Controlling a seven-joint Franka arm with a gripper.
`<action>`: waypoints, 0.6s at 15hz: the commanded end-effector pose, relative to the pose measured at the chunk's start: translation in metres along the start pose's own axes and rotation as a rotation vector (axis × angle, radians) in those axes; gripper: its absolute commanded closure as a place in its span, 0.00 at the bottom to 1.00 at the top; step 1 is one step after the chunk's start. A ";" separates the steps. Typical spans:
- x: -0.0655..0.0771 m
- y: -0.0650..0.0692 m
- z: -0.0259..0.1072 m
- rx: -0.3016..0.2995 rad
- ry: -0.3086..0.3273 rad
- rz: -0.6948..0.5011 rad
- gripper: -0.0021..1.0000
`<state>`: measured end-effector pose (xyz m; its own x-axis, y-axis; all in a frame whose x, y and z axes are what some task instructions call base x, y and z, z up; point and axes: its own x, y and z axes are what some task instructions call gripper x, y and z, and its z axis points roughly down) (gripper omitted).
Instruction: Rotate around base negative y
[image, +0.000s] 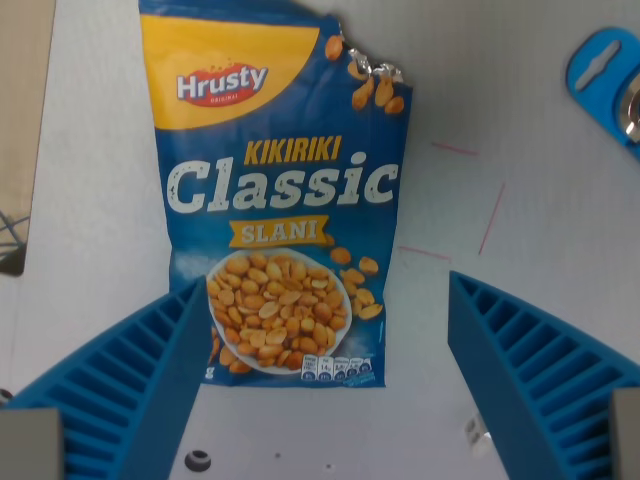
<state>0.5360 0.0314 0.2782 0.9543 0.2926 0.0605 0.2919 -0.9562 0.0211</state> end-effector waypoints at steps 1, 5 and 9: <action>-0.013 -0.003 -0.002 -0.073 0.223 0.001 0.00; -0.013 -0.003 -0.002 -0.089 0.274 0.001 0.00; -0.013 -0.003 -0.002 -0.105 0.325 0.001 0.00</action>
<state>0.5398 0.0318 0.2762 0.9464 0.2934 0.1348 0.2908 -0.9560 0.0391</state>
